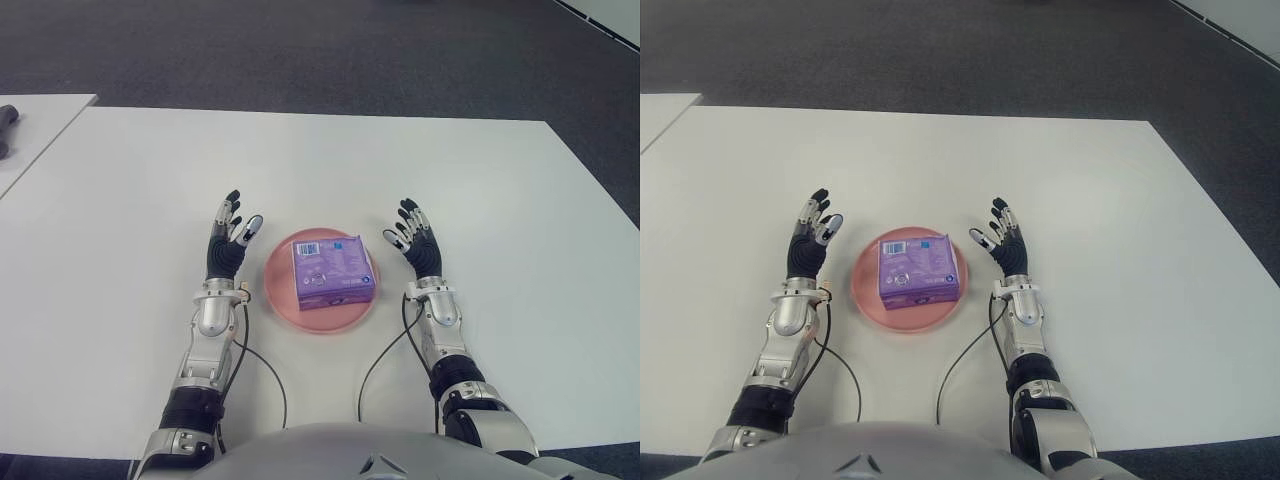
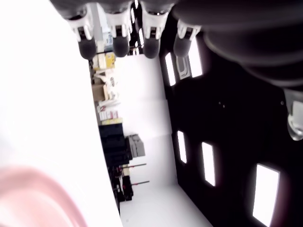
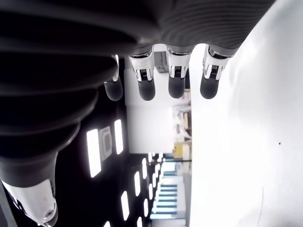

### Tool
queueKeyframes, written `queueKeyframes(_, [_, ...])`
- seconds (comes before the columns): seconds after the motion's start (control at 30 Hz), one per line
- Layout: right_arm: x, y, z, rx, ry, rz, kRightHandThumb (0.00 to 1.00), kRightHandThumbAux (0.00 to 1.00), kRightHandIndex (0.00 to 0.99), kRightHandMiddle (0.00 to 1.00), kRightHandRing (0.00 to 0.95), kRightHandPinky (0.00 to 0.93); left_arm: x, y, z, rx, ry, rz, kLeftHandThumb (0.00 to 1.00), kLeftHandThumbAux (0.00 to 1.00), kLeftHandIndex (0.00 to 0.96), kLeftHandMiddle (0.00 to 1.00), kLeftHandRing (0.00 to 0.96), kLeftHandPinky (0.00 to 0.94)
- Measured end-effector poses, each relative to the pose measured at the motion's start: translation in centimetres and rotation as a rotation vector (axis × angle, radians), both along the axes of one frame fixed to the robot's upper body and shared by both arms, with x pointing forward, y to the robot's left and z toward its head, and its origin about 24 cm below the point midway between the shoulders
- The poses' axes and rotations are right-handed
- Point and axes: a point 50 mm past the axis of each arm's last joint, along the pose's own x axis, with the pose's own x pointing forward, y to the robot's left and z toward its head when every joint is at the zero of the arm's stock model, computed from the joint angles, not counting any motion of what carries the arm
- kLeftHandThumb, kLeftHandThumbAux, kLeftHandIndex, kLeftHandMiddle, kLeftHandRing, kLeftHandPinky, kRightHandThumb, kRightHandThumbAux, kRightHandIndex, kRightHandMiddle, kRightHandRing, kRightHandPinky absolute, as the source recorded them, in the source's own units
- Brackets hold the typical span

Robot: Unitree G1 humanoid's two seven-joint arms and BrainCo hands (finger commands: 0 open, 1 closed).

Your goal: Put the tissue paper into the plate.

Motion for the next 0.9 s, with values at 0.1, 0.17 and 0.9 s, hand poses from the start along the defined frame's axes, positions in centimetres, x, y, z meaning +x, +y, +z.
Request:
queueKeyframes(0.1, [0.0, 0.0, 0.0, 0.000, 0.000, 0.000, 0.118, 0.674, 0.017, 0.019, 0.018, 0.060, -0.2, -0.8, -0.2, -0.018, -0.001, -0.020, 0.000, 0.387, 0.000, 0.000, 0.000, 0.000])
queueKeyframes(0.17, [0.1, 0.0, 0.0, 0.000, 0.000, 0.001, 0.118, 0.674, 0.017, 0.019, 0.018, 0.060, -0.5, -1.3, -0.4, -0.025, 0.000, -0.033, 0.000, 0.389, 0.000, 0.000, 0.000, 0.000])
queueKeyframes(0.9, [0.5, 0.0, 0.4, -0.005, -0.011, 0.003, 0.118, 0.674, 0.017, 0.019, 0.018, 0.060, 0.4, -3.8, -3.4, -0.062, -0.033, -0.068, 0.000, 0.371, 0.000, 0.000, 0.000, 0.000])
